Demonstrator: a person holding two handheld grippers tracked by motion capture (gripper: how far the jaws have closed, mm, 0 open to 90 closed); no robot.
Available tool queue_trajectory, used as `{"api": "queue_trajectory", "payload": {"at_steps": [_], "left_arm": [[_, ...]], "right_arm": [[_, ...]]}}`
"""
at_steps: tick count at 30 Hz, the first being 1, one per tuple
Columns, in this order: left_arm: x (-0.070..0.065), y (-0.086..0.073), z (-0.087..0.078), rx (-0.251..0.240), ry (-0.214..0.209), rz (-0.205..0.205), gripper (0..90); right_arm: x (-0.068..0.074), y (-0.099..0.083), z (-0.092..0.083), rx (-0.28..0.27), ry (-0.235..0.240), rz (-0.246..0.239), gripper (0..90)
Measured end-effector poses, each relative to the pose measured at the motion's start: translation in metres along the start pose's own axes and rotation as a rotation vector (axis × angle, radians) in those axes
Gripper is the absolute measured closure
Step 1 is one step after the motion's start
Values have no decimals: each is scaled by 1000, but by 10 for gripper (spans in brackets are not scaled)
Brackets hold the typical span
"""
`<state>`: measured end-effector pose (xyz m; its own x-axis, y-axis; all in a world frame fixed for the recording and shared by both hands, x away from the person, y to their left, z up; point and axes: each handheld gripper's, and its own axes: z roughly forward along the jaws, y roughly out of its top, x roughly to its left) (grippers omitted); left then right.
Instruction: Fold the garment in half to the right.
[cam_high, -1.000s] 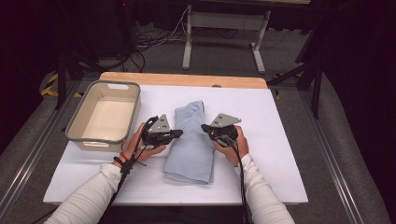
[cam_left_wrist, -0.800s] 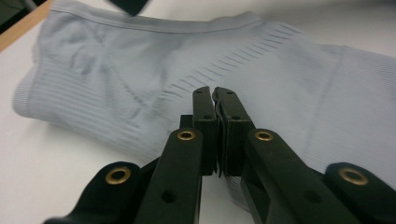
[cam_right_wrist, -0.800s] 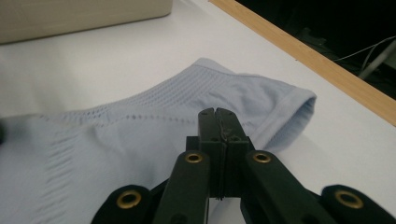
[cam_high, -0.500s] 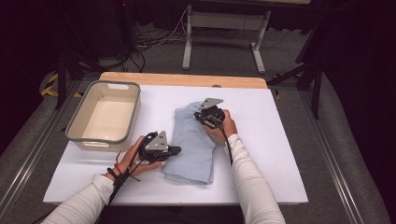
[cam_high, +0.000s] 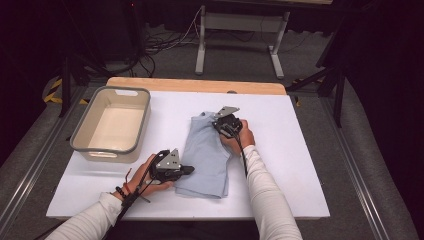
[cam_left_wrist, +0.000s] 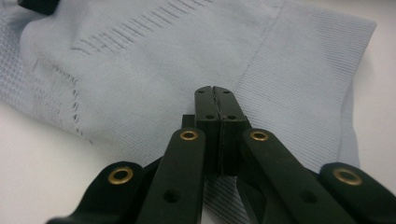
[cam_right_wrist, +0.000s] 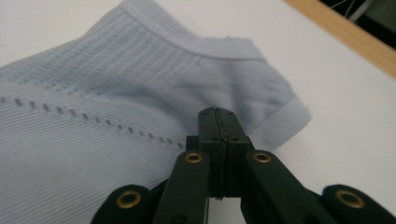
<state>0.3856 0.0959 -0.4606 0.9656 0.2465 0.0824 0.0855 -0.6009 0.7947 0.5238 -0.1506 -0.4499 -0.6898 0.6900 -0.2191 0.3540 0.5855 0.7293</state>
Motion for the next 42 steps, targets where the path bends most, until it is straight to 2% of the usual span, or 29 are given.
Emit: {"api": "queue_trajectory", "payload": {"at_steps": [4,6,8,11,13,17,20,22,26,28,30,31,33,34,37,42], "left_arm": [[0,3,-3,-6,3,10,891],[-1,3,-4,-1,-2,12,892],[-2,3,-4,4,-6,18,892],[-6,3,-4,13,-8,36,894],[-11,2,-3,21,-25,47,895],[-15,1,-2,19,-37,38,894],[-18,1,0,26,-49,51,896],[-20,1,1,34,-41,67,896],[-22,0,1,28,-35,70,896],[-23,2,-3,21,-23,86,896],[-23,6,-10,-10,-13,89,892],[-22,8,-14,-22,-4,92,890],[-20,11,-22,-49,10,89,887],[-19,12,-27,-67,26,85,887],[-14,12,-35,-78,57,80,881],[-8,7,-32,-68,89,82,874]], "right_arm": [[-4,6,-8,-74,-27,5,900],[-9,10,-12,-113,-35,31,900],[-12,12,-13,-131,-33,49,900],[-15,12,-10,-126,-24,60,900],[-15,10,1,-86,-18,62,899],[-15,8,12,-60,-7,76,895],[-14,8,18,-38,-14,73,895],[-14,7,21,-31,-18,79,900],[-15,6,20,-25,-25,87,900],[-15,8,14,-39,-19,85,900],[-17,10,5,-78,-7,98,900],[-17,11,-2,-101,3,96,900],[-15,13,-11,-113,9,79,900],[-12,13,-17,-124,18,66,900],[-2,11,-36,-157,35,27,900],[20,0,-63,-206,83,13,900]]}}
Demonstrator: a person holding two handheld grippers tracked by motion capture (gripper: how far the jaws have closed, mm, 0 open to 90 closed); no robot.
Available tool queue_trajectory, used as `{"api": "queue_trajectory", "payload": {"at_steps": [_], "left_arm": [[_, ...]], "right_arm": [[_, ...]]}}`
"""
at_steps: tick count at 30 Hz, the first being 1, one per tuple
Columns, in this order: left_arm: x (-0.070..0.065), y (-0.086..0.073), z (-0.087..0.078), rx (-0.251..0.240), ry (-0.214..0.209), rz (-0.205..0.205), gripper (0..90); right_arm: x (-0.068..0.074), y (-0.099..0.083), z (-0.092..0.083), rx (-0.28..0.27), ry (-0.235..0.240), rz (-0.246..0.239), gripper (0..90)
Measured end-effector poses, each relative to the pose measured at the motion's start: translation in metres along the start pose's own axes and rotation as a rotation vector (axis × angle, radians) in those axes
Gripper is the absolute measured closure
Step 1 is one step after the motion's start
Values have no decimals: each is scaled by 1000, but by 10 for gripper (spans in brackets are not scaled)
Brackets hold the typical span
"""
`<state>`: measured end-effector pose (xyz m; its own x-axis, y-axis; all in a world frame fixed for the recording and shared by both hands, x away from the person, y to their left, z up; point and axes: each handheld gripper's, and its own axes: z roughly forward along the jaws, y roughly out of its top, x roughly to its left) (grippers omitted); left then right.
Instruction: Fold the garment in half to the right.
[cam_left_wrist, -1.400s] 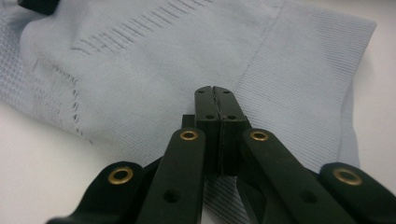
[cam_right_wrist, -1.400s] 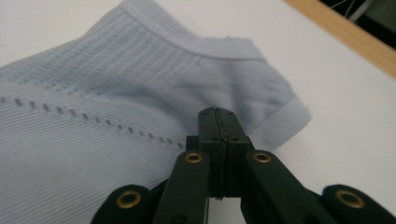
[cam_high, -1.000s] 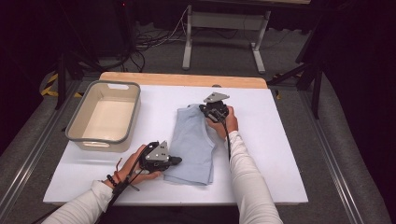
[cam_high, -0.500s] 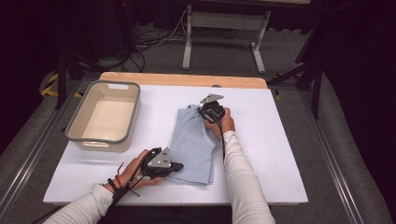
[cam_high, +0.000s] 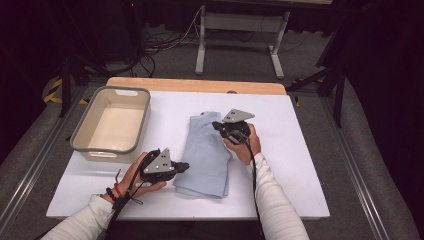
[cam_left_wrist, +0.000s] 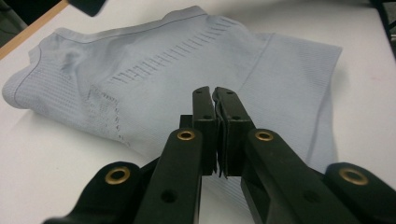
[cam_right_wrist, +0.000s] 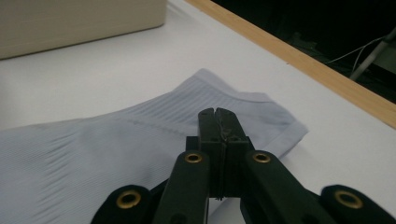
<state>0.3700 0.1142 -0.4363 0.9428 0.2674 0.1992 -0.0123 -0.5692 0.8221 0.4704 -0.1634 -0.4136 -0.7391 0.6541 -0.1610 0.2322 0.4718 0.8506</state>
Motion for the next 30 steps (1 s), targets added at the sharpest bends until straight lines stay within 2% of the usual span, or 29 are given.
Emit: {"api": "queue_trajectory", "payload": {"at_steps": [3,6,8,12,13,17,18,20,23,25,30], "left_arm": [[1,-2,3,18,7,11,878],[0,-7,10,67,-16,20,896],[0,-9,13,76,-18,22,896],[3,-12,19,80,-32,-17,896],[2,-13,21,89,-39,-21,897],[1,-15,26,94,-51,-44,899],[1,-15,26,97,-54,-49,899],[1,-16,27,91,-54,-59,899],[-1,-14,26,96,-44,-51,899],[1,-11,21,74,-46,-51,899],[9,-1,10,21,-7,-50,898]], "right_arm": [[18,-6,-10,4,17,-36,900],[35,-14,-19,9,37,-52,900],[44,-22,-27,-7,53,-67,900],[48,-26,-28,9,66,-40,900],[51,-29,-24,39,49,-56,900],[55,-40,-12,98,44,-59,900],[57,-42,-10,114,37,-75,900],[60,-45,-8,111,21,-81,900],[62,-41,-10,124,5,-123,900],[62,-39,-13,110,3,-137,900],[56,-29,-36,1,32,-64,900]]}}
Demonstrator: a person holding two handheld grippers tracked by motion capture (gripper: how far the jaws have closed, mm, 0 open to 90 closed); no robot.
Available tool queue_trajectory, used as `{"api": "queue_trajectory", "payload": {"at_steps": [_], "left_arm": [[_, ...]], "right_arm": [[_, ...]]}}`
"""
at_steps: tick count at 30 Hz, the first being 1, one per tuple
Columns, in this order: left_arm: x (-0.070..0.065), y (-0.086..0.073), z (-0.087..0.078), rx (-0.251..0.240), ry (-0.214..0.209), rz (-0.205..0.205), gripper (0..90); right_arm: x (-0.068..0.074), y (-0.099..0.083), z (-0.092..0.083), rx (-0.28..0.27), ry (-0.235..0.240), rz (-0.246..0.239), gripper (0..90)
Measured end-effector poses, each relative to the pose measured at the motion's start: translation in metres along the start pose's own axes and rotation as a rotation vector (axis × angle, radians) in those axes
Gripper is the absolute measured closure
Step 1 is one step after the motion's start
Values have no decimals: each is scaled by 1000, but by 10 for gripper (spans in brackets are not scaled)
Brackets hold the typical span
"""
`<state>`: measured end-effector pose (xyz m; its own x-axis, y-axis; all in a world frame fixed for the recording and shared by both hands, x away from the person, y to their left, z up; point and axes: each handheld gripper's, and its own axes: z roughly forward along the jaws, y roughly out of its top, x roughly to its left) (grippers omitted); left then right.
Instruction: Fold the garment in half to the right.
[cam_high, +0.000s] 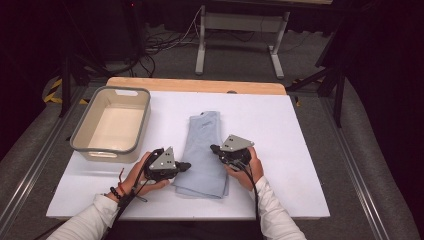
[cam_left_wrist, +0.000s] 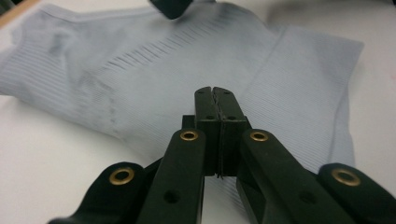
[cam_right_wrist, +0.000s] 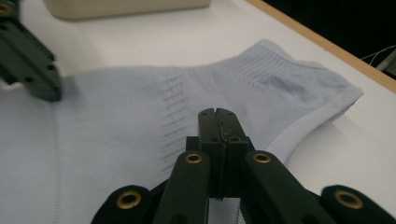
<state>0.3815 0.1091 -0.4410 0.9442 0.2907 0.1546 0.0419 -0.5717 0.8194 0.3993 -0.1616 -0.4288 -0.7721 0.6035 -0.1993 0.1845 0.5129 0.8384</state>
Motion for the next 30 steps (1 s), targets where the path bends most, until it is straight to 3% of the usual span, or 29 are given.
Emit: {"api": "queue_trajectory", "payload": {"at_steps": [5,7,10,12,15,19,25,30], "left_arm": [[8,6,-2,-23,36,-12,899],[9,8,3,-15,47,-2,898],[13,9,9,-12,57,0,898],[18,6,16,-2,78,-24,895],[23,1,23,3,47,-55,882],[22,-3,30,34,1,-57,876],[19,-7,36,45,3,-58,887],[16,-7,35,33,26,-50,887]], "right_arm": [[5,4,-17,-43,19,17,895],[10,2,-20,-32,8,5,887],[12,-4,-23,-30,38,28,889],[11,-9,-24,-17,39,41,889],[11,-16,-22,9,35,48,889],[11,-30,-16,52,61,73,886],[14,-38,-8,112,41,17,890],[15,-37,-9,119,31,-4,887]]}}
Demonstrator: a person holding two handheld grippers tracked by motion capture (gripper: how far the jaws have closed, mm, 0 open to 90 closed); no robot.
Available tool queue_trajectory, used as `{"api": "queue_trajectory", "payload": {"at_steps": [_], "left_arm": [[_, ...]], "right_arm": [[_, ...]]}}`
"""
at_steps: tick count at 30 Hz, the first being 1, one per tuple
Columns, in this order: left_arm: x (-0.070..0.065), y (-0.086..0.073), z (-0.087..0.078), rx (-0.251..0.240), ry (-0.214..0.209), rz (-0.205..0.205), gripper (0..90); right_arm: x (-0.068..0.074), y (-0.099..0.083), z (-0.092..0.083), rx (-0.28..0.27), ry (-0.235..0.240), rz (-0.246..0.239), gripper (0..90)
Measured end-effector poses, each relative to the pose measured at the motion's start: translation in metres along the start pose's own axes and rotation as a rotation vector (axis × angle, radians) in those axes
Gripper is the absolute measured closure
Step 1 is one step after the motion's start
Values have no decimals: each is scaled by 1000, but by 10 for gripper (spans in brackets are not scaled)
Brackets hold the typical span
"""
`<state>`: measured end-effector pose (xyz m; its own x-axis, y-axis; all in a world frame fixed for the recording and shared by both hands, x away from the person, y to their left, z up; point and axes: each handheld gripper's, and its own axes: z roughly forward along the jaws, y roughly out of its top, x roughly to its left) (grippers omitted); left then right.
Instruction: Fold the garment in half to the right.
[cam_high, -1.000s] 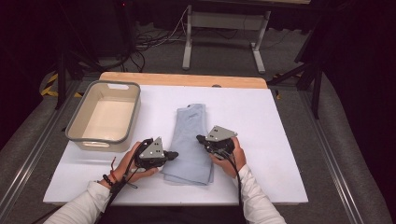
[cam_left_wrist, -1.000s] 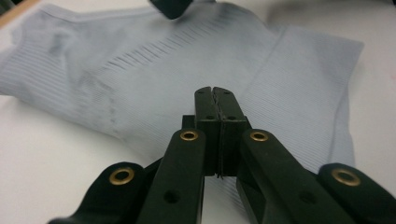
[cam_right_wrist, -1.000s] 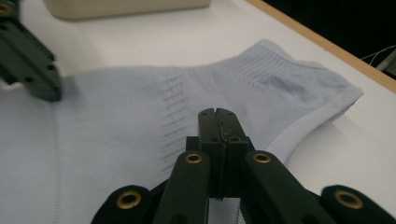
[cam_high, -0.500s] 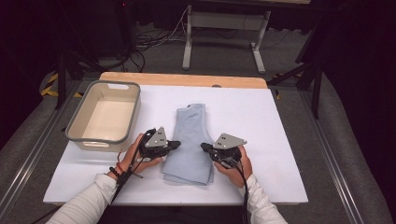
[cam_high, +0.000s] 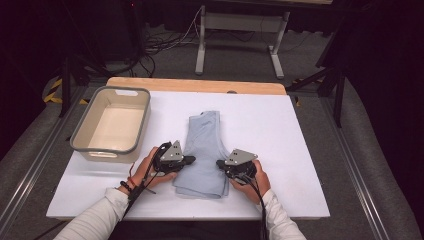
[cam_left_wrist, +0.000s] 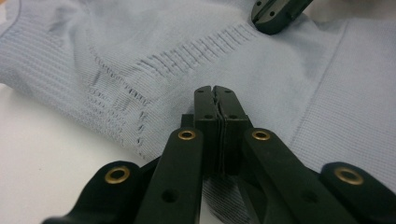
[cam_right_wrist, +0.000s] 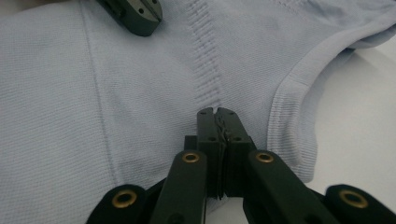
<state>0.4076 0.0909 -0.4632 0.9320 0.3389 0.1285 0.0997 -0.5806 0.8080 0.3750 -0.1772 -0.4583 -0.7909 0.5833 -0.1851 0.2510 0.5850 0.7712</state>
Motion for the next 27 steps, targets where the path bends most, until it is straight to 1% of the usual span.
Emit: {"api": "queue_trajectory", "payload": {"at_steps": [2,4,6,7,10,12,15,17,18,20,21,22,24,25,26,27], "left_arm": [[-1,1,-5,-17,0,1,883],[-1,3,-10,-37,2,-2,882],[-1,5,-15,-38,21,13,881],[-1,5,-18,-43,28,15,877],[0,6,-26,-53,27,16,871],[-1,5,-28,-49,18,18,873],[-2,2,-25,-24,6,17,873],[-1,0,-22,-11,-7,7,872],[0,0,-21,1,-11,12,873],[-1,-2,-18,10,-16,7,874],[-2,-2,-16,22,-19,13,875],[-3,-3,-15,29,-20,16,877],[-4,-4,-12,39,-21,15,881],[-4,-4,-11,42,-21,14,882],[-4,-5,-11,37,-21,11,883],[-4,-5,-11,33,-22,7,882]], "right_arm": [[2,2,-4,-15,-13,-13,871],[2,4,-8,-29,-13,-8,855],[0,6,-14,-48,-25,7,852],[-1,6,-16,-59,-22,13,850],[-1,8,-20,-75,-51,2,861],[0,8,-22,-80,-56,2,866],[2,4,-23,-53,-69,-15,875],[0,-1,-23,-43,-57,13,875],[-1,-3,-23,-39,-51,29,875],[-2,-7,-23,-26,-62,29,875],[-3,-8,-23,-21,-64,33,875],[-4,-11,-22,-3,-72,33,878],[-5,-16,-19,37,-101,15,881],[-6,-20,-17,48,-91,27,876],[-6,-21,-18,45,-93,29,875],[-6,-20,-19,32,-91,31,876]]}}
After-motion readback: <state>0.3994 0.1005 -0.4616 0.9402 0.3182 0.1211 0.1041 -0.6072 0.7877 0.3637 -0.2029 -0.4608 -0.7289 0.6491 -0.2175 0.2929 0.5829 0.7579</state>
